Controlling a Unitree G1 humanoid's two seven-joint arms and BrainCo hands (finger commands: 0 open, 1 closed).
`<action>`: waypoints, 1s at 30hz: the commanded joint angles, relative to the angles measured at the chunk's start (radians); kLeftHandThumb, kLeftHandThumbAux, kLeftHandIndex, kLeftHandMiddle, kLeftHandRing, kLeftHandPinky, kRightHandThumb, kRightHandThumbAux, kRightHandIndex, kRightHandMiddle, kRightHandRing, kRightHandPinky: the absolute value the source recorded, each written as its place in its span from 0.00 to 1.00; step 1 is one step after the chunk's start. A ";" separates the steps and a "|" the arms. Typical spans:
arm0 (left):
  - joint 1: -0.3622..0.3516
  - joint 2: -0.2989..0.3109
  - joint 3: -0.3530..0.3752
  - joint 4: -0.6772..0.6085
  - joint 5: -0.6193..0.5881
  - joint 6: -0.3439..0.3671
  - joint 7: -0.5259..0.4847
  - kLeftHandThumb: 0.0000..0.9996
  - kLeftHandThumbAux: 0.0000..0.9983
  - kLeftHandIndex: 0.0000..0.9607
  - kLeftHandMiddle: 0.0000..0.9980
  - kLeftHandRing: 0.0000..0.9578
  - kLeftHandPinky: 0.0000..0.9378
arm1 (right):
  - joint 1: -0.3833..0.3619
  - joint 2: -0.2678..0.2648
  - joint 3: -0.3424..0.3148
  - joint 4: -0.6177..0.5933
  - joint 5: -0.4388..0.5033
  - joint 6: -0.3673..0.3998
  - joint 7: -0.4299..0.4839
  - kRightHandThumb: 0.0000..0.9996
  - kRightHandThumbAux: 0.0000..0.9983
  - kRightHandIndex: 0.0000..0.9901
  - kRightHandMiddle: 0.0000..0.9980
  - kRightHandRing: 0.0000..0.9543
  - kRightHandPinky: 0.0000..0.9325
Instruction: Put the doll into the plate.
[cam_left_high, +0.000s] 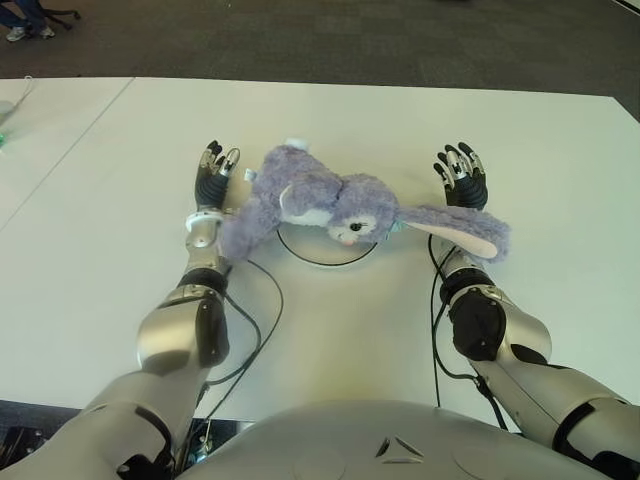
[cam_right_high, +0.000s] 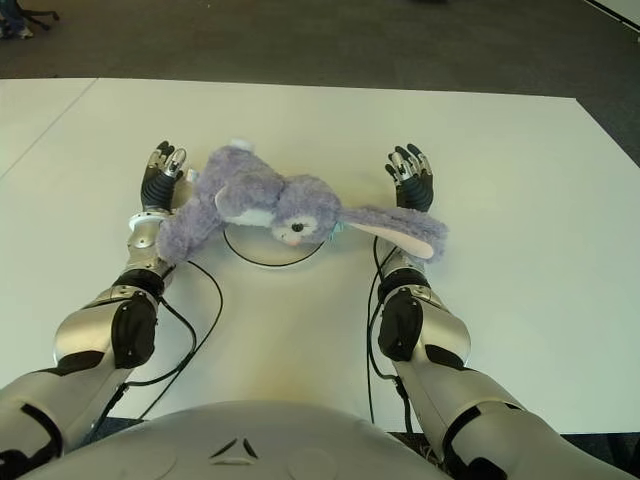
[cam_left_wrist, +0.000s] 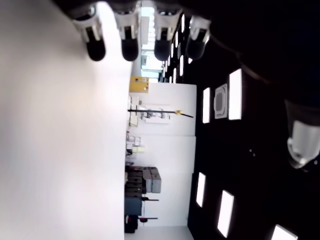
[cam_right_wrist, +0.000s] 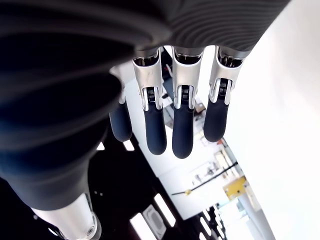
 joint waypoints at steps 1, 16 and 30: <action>0.218 -0.125 -0.058 0.098 0.048 0.019 0.056 0.00 0.48 0.00 0.00 0.00 0.00 | 0.213 0.052 -0.021 0.134 0.021 0.123 -0.039 0.16 0.79 0.25 0.31 0.32 0.33; 0.219 -0.123 -0.134 0.097 0.105 -0.022 0.151 0.00 0.48 0.00 0.00 0.00 0.00 | 0.217 0.039 0.006 0.135 -0.005 0.149 -0.050 0.12 0.74 0.22 0.31 0.32 0.32; 0.221 -0.114 -0.162 0.099 0.102 -0.006 0.172 0.00 0.52 0.00 0.00 0.00 0.00 | 0.219 0.052 0.010 0.134 -0.012 0.132 -0.057 0.12 0.75 0.22 0.31 0.33 0.32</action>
